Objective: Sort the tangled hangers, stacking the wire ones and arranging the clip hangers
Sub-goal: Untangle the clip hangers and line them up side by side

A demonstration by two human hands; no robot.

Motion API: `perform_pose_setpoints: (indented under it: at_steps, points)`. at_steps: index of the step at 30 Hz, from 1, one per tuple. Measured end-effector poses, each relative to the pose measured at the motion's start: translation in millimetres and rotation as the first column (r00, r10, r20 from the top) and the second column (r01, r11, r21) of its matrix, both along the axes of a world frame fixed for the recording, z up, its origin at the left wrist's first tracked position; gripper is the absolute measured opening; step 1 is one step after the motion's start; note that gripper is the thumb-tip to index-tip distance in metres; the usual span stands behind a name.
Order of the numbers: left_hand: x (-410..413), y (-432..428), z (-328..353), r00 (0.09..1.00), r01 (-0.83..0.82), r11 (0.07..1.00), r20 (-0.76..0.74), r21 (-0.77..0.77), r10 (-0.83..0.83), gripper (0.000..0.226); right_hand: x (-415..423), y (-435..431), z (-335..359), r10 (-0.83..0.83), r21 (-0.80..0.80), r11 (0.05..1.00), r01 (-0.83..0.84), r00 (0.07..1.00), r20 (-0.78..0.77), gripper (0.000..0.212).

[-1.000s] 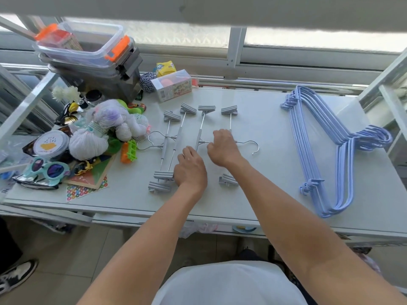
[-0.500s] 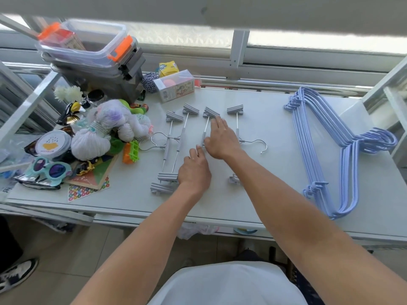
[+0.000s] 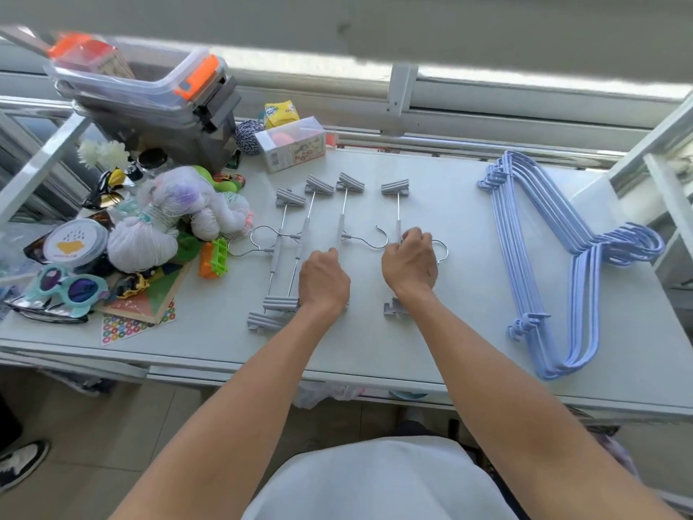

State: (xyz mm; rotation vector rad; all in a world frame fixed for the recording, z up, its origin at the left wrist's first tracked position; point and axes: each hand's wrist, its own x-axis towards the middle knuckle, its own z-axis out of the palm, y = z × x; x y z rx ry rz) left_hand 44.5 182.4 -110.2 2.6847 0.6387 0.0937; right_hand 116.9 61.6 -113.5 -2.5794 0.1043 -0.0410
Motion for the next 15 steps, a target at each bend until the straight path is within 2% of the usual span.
perform_pose_setpoints:
  at_steps: [6, 15]
  points:
    - [-1.5, 1.1, -7.2, 0.997, 0.064, 0.998, 0.042, -0.016, -0.064, 0.025, -4.6, -7.7, 2.2, 0.101, 0.202, 0.974, -0.101, 0.995, 0.012, 0.019]
    - [-7.9, -3.5, -9.2, 0.994, 0.097, 0.992, 0.062, -0.080, -0.092, 0.028, -9.7, -3.4, 5.0, 0.140, 0.199, 0.970, -0.138, 0.990, 0.002, 0.019]
